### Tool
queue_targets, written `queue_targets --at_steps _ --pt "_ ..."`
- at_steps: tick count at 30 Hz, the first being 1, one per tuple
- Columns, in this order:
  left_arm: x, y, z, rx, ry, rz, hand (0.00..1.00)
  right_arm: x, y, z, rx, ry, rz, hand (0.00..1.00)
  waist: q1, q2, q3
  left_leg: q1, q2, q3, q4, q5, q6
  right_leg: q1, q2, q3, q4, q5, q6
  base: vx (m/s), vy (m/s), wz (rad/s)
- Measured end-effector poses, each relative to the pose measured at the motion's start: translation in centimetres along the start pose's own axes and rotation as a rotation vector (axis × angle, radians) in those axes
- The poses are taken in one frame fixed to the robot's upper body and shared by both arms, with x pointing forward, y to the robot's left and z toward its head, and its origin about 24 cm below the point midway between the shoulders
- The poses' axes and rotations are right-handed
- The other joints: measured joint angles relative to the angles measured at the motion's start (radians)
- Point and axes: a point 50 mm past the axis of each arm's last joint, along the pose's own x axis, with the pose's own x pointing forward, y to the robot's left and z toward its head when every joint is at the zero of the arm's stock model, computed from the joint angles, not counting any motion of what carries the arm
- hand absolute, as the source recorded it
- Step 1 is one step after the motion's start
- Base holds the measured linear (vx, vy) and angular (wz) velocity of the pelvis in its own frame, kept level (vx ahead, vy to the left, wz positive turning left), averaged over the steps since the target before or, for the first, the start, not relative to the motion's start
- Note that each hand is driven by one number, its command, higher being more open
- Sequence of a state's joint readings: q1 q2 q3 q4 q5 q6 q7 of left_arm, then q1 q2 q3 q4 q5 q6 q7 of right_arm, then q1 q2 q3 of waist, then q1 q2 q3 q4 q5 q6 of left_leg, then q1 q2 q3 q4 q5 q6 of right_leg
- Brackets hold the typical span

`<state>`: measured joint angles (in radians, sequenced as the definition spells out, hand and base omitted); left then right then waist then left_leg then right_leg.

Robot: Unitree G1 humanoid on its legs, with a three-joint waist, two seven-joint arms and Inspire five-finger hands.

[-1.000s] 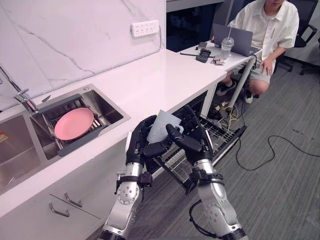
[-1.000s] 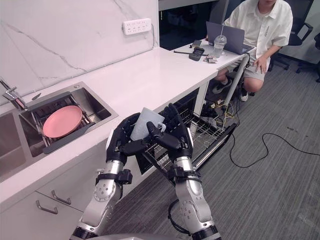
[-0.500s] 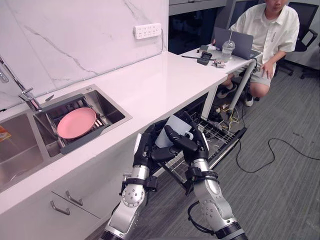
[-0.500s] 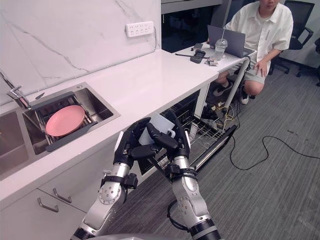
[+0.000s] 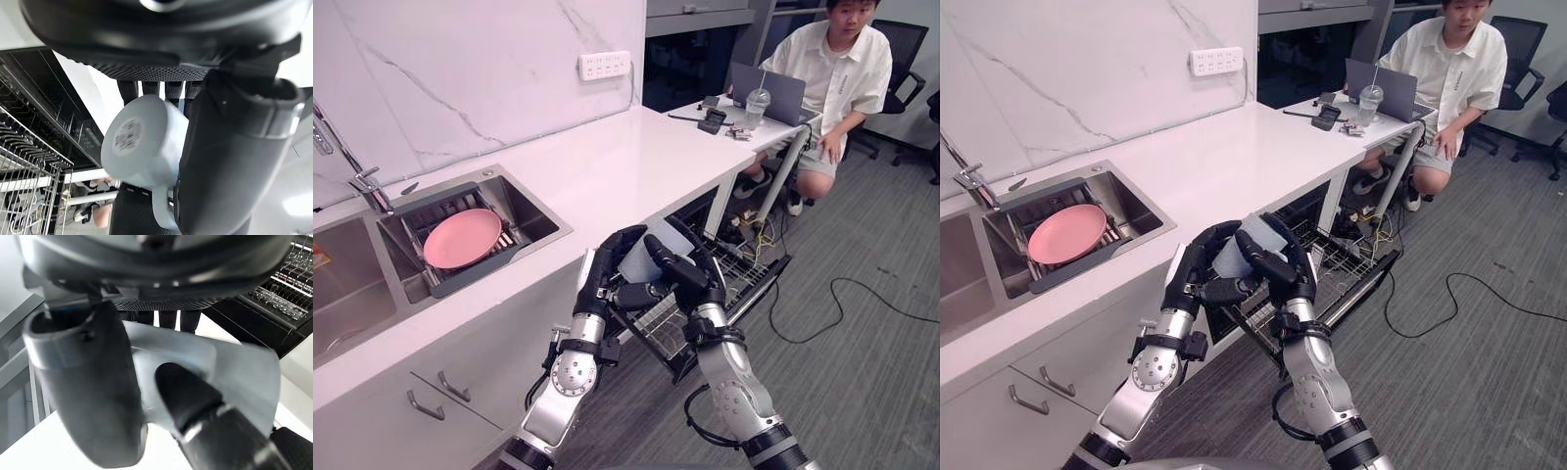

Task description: Walk over to the sink, pick up the cup, carry it to the dishwasher, place the cup inside the dishwasher, then close the dishwasher door

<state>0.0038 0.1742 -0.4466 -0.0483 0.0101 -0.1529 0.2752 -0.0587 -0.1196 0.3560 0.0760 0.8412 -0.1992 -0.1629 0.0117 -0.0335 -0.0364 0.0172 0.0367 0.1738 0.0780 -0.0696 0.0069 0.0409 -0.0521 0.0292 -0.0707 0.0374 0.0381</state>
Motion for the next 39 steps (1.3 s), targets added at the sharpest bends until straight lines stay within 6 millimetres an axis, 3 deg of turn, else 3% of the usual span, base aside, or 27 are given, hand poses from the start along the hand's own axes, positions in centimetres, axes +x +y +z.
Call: queue_targets --at_steps 2,3,24,32,39 --pt "0.2 0.1 0.2 0.018 -0.012 -0.004 0.3 0.1 0.1 0.2 -0.001 -0.008 0.006 0.3 -0.002 -0.004 0.003 0.0 0.0 0.003 0.0 0.0 0.0 -0.001 0.0 0.002 -0.001 0.001 0.0 -0.02 -0.005 -0.03" --pt "0.3 0.1 0.3 0.023 -0.018 -0.006 0.9 0.2 0.1 0.3 -0.004 -0.013 0.011 0.3 -0.002 -0.006 0.004 0.0 0.0 0.003 0.0 0.0 0.0 0.0 0.0 0.003 -0.001 0.002 0.0 0.0 0.0 0.0" --pt "0.5 0.0 3.1 -0.029 -0.14 0.056 0.9 1.0 1.9 3.2 -0.003 -0.186 0.076 0.3 0.002 -0.005 0.037 0.004 -0.002 0.006 0.0 -0.001 0.0 -0.001 -0.001 0.004 0.005 0.001 0.002 0.0 0.0 0.0" --pt "-0.2 0.8 3.0 -0.055 -0.136 0.102 0.9 0.7 1.0 6.1 -0.111 -0.329 0.019 0.3 0.001 0.015 0.053 0.011 -0.003 0.005 -0.001 -0.001 0.0 0.0 -0.002 0.001 0.018 -0.006 0.006 0.0 0.0 0.0" --pt "-0.8 3.6 2.2 -0.033 -0.102 0.222 0.9 -0.6 -1.1 7.9 -0.176 -0.419 -0.081 0.3 0.0 0.02 0.056 0.01 -0.003 0.003 -0.002 -0.001 0.0 -0.001 -0.002 -0.002 0.017 -0.007 0.007 0.0 0.0 0.0"
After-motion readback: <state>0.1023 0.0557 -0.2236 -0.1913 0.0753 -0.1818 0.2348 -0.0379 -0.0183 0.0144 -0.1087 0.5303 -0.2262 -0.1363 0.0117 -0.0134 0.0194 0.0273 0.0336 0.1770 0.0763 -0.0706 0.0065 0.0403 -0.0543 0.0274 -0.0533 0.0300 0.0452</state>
